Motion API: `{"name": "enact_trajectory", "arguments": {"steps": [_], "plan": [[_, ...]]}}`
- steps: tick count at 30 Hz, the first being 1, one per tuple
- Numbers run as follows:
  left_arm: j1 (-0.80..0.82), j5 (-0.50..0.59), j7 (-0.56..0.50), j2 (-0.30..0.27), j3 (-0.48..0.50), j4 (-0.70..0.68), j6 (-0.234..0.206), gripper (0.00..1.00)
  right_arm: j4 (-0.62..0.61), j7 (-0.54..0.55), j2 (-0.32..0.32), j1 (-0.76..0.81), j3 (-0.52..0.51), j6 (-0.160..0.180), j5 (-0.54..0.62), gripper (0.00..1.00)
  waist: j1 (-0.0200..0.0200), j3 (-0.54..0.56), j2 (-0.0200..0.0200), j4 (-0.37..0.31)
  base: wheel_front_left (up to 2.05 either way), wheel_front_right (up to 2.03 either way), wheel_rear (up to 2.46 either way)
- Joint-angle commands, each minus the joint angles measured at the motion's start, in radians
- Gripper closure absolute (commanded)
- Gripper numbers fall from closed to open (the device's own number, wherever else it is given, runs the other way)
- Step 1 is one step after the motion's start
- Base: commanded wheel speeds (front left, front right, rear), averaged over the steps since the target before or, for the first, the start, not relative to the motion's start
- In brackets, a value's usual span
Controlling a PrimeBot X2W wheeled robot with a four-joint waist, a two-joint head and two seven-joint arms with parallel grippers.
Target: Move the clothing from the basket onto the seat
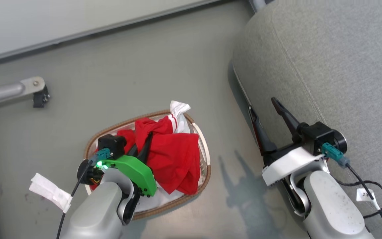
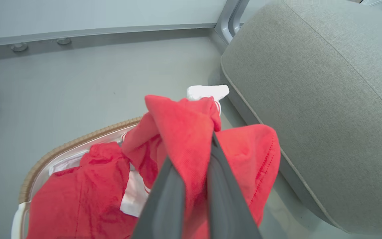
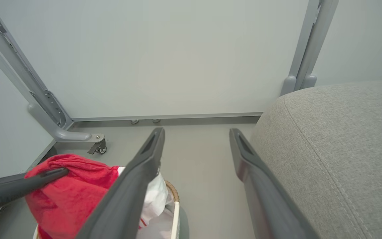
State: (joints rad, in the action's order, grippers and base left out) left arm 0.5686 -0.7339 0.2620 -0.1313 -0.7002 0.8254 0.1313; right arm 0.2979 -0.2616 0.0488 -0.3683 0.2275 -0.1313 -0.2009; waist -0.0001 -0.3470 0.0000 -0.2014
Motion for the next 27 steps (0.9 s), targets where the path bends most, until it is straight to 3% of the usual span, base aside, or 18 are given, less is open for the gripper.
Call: {"name": "enact_trajectory", "arguments": {"steps": [1, 12, 27], "plan": [[-0.027, 0.027, 0.004, -0.002, 0.018, -0.020, -0.001, 1.00, 0.007, -0.005, 0.005, 0.025, -0.004, 0.001, 0.006, 0.00, 0.0001, 0.085, 0.0000, 0.032, 0.00, 0.00, 0.00], [-0.117, 0.204, 0.004, 0.006, 0.108, -0.151, -0.001, 1.00, 0.036, -0.005, 0.005, 0.107, -0.027, 0.001, 0.013, 0.00, 0.0001, 0.224, 0.0000, 0.054, 0.00, 0.00, 0.00], [-0.150, 0.232, 0.004, 0.018, 0.188, -0.278, -0.001, 1.00, 0.062, -0.005, 0.004, 0.202, -0.004, 0.001, 0.012, 0.00, 0.0001, 0.332, 0.0000, 0.084, 0.00, 0.00, 0.00]]}}
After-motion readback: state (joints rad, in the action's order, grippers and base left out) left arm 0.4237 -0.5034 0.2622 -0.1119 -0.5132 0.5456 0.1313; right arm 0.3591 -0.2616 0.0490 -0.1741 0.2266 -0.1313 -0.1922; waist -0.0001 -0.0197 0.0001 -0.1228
